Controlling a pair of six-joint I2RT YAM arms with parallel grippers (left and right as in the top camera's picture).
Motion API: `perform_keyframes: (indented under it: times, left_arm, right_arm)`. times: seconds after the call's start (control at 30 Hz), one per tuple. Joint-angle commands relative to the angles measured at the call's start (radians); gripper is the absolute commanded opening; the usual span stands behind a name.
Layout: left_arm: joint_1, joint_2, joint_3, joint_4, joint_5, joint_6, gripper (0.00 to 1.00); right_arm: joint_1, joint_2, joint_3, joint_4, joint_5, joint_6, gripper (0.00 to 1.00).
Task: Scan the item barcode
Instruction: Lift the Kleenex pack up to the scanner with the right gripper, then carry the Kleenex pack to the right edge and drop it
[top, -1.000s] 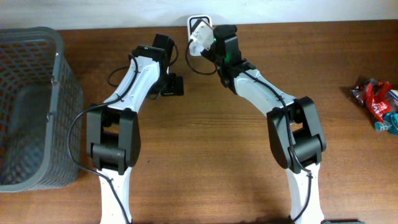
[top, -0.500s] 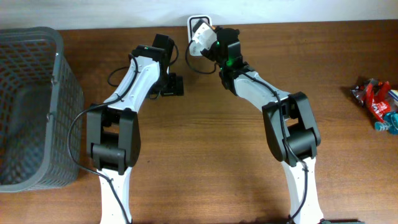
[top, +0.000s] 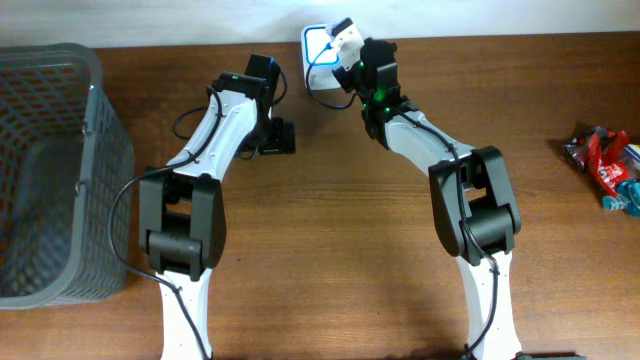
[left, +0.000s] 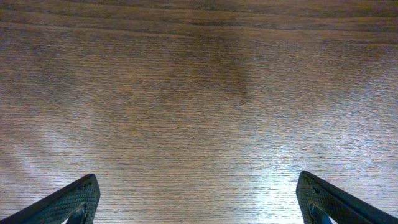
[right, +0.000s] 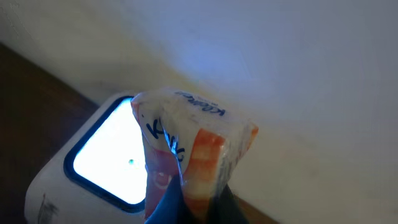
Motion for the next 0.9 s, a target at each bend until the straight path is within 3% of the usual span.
perform_keyframes:
  times: [0.0,0.3,0.5,0.67,0.8,0.87]
  left_arm:
    - [-0.004,0.003,-0.003,-0.002,-0.011,0.004,0.99]
    - [-0.005,0.003,-0.003,-0.002,-0.011,0.004,0.99]
    - [-0.005,0.003,-0.003,-0.002,-0.011,0.004,0.99]
    - [-0.005,0.003,-0.003,-0.002,-0.011,0.004,0.99]
    - [-0.005,0.003,-0.003,-0.002,-0.011,0.004,0.99]
    - [-0.004,0.003,-0.003,-0.002,-0.011,0.004,0.99]
  right_arm:
    - [-0.002,0.023,0.019,-0.047,0.009,-0.003,0.04]
    - [0.018,0.01,0.021,0.018,0.027,0.01,0.04]
    - [-0.052,-0.169,0.021,0.07,0.157,0.319,0.04]
    - [-0.211,-0.303,0.021,-0.218,0.339,0.516,0.04]
    - [-0.4,-0.329,0.021,-0.581,0.389,0.57,0.04]
    - [-0.516,-0.319,0.021,-0.759,0.466,0.684,0.04]
